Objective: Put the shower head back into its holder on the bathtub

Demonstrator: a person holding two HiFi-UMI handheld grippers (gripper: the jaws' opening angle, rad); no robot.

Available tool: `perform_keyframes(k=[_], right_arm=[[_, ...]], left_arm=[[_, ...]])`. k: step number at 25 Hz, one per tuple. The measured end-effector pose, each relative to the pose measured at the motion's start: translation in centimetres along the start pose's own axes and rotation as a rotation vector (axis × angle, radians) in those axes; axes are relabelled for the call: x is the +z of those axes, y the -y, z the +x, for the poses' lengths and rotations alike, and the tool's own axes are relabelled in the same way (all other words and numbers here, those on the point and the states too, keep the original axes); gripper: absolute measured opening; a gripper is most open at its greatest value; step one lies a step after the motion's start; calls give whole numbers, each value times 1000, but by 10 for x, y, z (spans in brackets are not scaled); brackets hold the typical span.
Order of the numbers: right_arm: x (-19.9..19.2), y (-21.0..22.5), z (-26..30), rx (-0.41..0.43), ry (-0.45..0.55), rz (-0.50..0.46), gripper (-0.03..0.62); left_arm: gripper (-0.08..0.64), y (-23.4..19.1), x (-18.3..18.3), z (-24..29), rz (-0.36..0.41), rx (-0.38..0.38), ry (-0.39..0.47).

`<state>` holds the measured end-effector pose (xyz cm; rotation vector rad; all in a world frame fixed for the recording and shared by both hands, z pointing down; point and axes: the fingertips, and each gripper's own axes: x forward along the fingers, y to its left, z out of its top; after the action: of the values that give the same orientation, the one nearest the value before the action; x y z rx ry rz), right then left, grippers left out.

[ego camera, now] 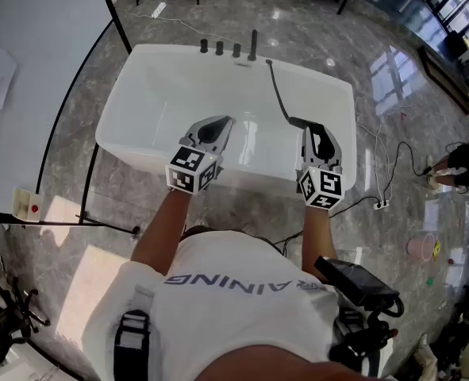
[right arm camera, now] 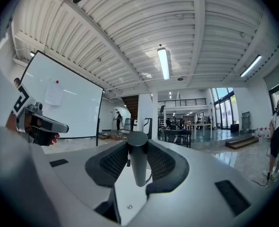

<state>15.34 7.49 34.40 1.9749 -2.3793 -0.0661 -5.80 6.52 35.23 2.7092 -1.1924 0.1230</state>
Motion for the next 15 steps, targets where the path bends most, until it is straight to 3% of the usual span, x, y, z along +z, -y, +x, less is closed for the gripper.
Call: perform_keyframes(k=[15], right_arm=[[3, 15, -1, -5, 7, 28, 132]], left_arm=[[14, 10, 2, 13, 2, -16, -17]])
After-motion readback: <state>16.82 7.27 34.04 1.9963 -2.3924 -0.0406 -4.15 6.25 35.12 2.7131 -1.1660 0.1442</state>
